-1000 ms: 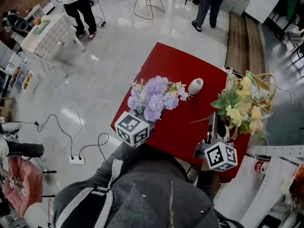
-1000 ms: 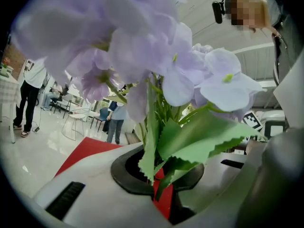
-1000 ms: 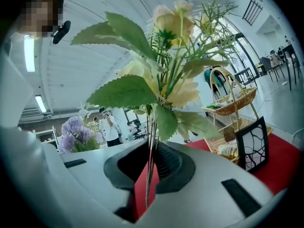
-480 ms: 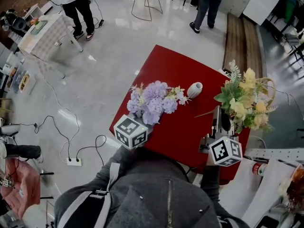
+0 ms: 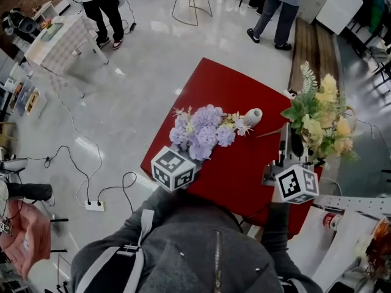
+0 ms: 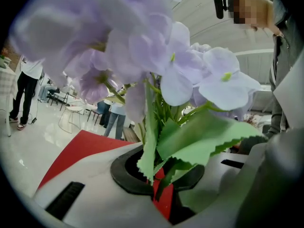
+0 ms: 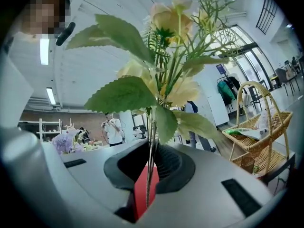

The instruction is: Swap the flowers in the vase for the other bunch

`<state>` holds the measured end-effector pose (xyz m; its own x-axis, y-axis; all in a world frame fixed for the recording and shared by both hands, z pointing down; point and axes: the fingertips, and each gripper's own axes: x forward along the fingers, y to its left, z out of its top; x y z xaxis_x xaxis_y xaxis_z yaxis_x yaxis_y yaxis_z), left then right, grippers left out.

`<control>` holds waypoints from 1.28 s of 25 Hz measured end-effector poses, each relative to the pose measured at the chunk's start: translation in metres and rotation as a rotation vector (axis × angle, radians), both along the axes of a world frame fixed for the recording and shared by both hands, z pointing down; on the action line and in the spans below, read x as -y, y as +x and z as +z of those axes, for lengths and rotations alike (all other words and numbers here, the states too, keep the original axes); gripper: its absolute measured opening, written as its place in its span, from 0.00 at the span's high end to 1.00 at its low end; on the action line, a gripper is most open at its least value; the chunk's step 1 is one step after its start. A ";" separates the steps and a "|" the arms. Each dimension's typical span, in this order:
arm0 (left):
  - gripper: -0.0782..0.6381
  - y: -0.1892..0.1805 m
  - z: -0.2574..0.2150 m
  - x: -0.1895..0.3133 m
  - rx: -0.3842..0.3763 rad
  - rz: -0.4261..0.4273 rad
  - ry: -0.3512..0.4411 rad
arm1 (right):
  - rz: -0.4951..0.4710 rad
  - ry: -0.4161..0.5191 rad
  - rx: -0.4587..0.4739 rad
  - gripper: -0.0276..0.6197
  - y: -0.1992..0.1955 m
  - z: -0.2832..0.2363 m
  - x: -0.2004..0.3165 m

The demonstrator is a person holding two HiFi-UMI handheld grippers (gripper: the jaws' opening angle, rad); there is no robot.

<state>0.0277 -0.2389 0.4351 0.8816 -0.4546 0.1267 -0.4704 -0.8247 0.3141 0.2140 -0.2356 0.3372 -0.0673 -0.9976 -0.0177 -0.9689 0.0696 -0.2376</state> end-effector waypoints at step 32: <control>0.82 0.048 0.017 0.044 0.030 0.004 -0.054 | 0.001 -0.020 -0.079 0.91 0.029 0.033 0.097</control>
